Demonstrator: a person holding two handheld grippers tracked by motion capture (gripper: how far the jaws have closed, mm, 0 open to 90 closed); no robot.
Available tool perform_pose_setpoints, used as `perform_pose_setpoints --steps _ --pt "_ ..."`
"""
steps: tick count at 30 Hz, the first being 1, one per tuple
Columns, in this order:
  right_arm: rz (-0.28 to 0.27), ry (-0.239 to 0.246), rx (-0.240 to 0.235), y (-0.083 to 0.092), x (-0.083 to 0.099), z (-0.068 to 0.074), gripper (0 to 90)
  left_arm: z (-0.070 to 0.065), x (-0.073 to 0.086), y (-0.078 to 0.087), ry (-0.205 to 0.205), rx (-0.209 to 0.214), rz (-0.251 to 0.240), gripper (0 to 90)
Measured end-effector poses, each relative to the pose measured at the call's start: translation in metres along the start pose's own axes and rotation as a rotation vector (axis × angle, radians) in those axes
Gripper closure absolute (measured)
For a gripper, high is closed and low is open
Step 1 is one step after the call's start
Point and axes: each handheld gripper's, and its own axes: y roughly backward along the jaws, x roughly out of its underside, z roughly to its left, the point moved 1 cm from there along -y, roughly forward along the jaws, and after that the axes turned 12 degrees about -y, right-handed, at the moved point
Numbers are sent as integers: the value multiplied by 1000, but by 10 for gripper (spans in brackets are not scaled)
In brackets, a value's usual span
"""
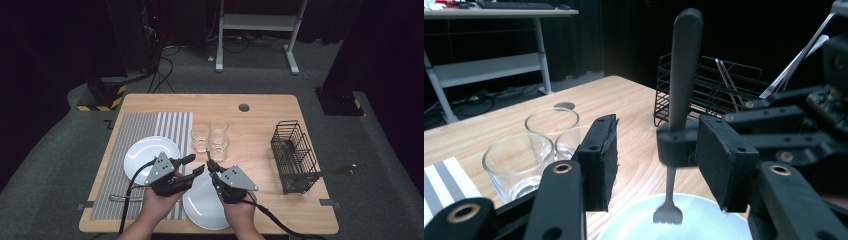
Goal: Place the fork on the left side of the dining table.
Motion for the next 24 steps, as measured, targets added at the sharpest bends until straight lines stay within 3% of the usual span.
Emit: perform_pose_setpoints --steps 24 --pt "-7 13 3 3 1 1 865 -3 -22 -10 -4 -1 -3 537"
